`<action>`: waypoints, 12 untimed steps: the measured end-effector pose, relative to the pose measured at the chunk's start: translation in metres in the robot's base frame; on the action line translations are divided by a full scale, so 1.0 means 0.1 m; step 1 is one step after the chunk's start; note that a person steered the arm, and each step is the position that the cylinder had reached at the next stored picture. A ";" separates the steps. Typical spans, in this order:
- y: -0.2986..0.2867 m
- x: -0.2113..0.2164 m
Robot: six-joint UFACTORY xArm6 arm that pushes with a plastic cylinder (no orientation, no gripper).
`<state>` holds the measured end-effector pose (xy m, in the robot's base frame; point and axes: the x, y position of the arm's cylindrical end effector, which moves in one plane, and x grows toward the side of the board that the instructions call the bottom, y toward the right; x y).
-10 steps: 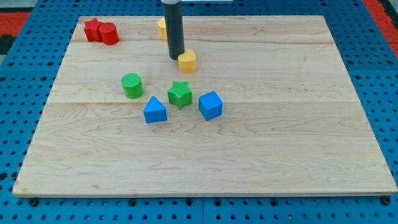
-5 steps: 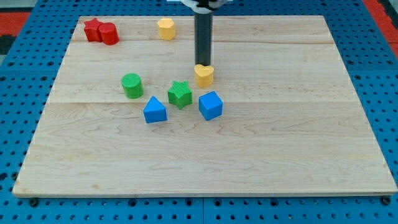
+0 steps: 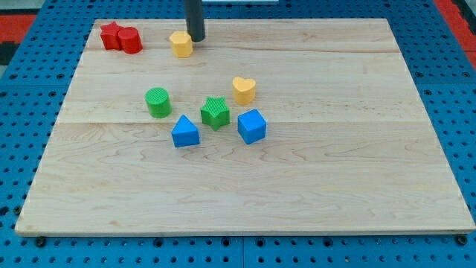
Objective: Push the blue cube towards the bottom right of the yellow heart
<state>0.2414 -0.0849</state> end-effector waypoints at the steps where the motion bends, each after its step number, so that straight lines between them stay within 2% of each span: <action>1: -0.28 -0.20; 2: -0.43 0.09; 3: -0.13 0.47; 5: 0.01 0.58; 6: 0.13 0.50; 7: 0.30 0.91; 8: 0.37 1.03; 9: 0.00 0.68; 10: -0.08 0.62; 11: 0.06 0.72; 12: 0.60 1.05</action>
